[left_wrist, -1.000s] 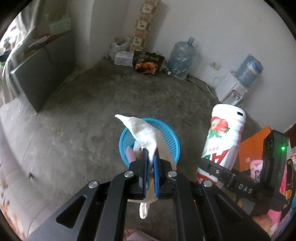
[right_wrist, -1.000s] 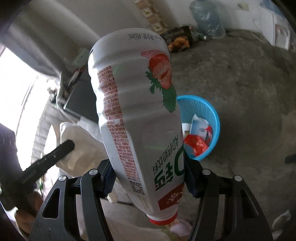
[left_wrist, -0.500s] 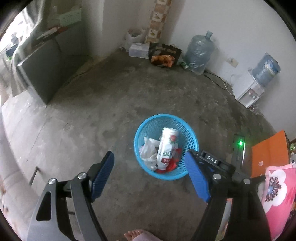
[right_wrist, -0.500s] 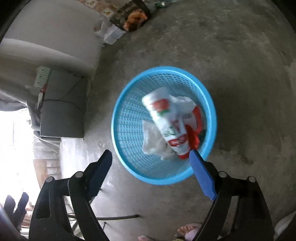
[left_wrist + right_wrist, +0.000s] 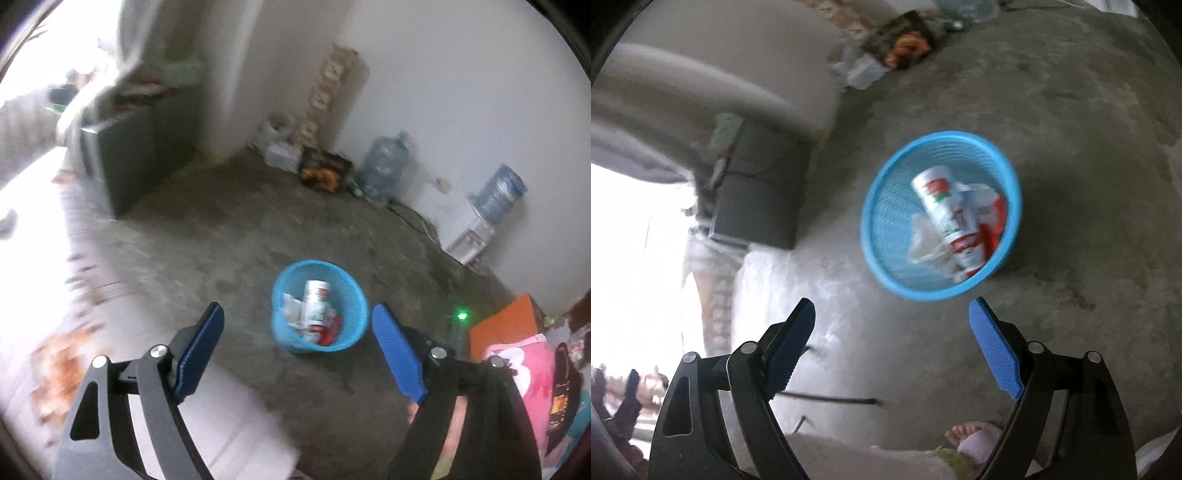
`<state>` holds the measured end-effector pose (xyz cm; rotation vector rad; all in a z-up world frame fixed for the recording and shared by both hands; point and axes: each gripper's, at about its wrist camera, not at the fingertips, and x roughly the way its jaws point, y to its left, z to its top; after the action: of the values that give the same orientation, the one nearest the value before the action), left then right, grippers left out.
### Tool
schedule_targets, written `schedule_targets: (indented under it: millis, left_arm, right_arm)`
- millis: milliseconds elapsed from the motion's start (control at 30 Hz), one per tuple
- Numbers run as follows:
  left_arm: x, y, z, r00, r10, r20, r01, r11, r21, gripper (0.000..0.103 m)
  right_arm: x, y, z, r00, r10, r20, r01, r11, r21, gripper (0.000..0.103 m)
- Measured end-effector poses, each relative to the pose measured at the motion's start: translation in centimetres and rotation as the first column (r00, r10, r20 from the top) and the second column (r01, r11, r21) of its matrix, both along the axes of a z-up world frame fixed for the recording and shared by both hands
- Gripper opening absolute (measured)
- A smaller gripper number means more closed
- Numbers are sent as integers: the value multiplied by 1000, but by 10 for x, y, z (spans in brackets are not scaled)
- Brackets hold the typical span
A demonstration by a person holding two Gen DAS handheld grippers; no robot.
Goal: Collect trash
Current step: 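Carry glove and drink bottle to the blue wastebasket and open both tools over it, then swing both open tools back over the snack bags on the table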
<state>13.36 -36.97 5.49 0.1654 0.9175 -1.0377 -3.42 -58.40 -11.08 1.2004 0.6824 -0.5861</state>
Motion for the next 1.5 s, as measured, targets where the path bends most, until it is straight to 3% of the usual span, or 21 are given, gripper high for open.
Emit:
schedule_targets:
  millis: [100, 200, 367, 467, 533, 633, 667, 733, 833, 967, 1033, 1133, 1233, 1500]
  left_arm:
    - [6, 66, 13, 992, 119, 41, -119, 993, -4, 82]
    - [13, 130, 27, 964, 257, 67, -254, 966, -41, 83]
    - [7, 248, 44, 859, 494, 131, -485, 869, -100, 85]
    - [-2, 305, 44, 783, 596, 179, -586, 803, -107, 86]
    - [-4, 340, 39, 723, 659, 207, -656, 749, -89, 86]
    - [-2, 391, 26, 619, 741, 261, -760, 648, -38, 86]
    - [2, 408, 19, 573, 765, 294, -802, 598, 7, 86]
    - [10, 433, 8, 517, 792, 323, -845, 533, 44, 86]
    - [21, 466, -12, 482, 837, 258, -873, 485, 56, 86]
    - [30, 500, -36, 455, 878, 147, -891, 449, 74, 75]
    - [39, 512, -52, 449, 892, 41, -892, 445, 82, 60]
    - [40, 519, -63, 438, 898, -48, -893, 441, 91, 51]
    - [35, 515, -64, 453, 890, -43, -886, 455, 91, 50]
    - [26, 509, -80, 490, 868, -84, -860, 497, 116, 50]
  right_arm:
    - [11, 20, 22, 996, 84, 39, -82, 996, -41, 82]
    - [29, 38, 49, 979, 170, 116, -163, 984, -72, 82]
    - [70, 75, 98, 916, 325, 235, -304, 945, -122, 82]
    - [102, 112, 122, 848, 450, 280, -420, 893, -162, 82]
    - [125, 146, 136, 783, 543, 304, -511, 839, -184, 82]
    - [156, 201, 150, 666, 671, 326, -645, 738, -199, 82]
    - [169, 226, 154, 617, 720, 318, -698, 687, -201, 82]
    - [186, 263, 156, 551, 781, 293, -769, 612, -184, 80]
    - [206, 316, 150, 441, 842, 309, -858, 497, -127, 77]
    - [226, 370, 135, 349, 877, 330, -924, 380, -34, 67]
    - [236, 398, 126, 303, 893, 331, -948, 319, 8, 64]
    - [239, 430, 118, 268, 912, 310, -963, 267, 48, 59]
    - [242, 443, 117, 262, 927, 269, -965, 259, 49, 56]
    - [254, 460, 107, 292, 939, 181, -957, 285, 62, 52]
